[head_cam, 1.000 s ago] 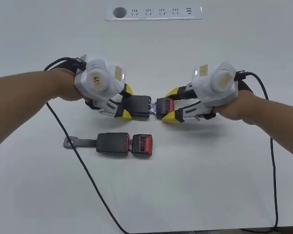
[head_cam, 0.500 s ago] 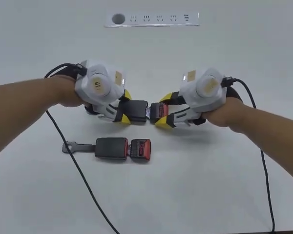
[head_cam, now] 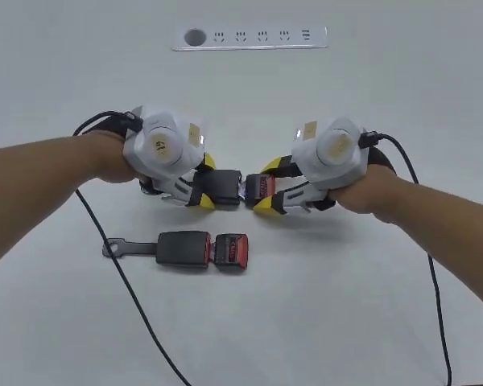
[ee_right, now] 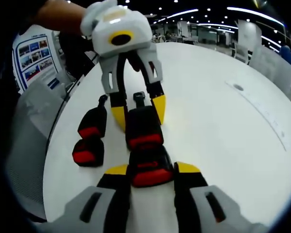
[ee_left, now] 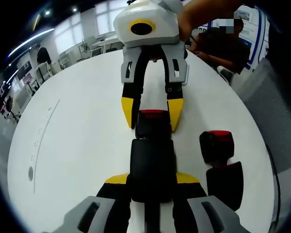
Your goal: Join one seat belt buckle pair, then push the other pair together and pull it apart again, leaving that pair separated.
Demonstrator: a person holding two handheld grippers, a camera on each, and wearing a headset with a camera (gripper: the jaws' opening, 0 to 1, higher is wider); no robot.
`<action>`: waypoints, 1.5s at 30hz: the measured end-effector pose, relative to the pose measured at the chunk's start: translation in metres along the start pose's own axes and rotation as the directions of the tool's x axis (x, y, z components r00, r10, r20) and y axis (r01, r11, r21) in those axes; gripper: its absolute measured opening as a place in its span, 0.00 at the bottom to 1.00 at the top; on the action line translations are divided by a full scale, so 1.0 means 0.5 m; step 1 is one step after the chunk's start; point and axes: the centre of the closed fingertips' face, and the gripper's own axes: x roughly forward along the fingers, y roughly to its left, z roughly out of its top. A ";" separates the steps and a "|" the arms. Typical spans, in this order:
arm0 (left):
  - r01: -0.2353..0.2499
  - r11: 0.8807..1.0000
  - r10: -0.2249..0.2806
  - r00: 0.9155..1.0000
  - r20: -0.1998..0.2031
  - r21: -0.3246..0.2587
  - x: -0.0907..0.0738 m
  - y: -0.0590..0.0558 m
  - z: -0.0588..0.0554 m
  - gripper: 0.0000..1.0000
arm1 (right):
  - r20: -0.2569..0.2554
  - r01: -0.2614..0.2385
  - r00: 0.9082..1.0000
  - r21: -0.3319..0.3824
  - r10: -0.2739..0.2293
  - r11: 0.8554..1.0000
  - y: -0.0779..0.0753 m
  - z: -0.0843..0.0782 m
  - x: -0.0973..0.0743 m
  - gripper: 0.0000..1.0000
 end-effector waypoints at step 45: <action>-0.017 0.999 0.018 1.000 0.019 -0.029 -0.002 0.002 -0.002 0.34 | 0.007 -0.002 1.000 -0.007 0.002 1.000 -0.010 -0.024 -0.021 0.35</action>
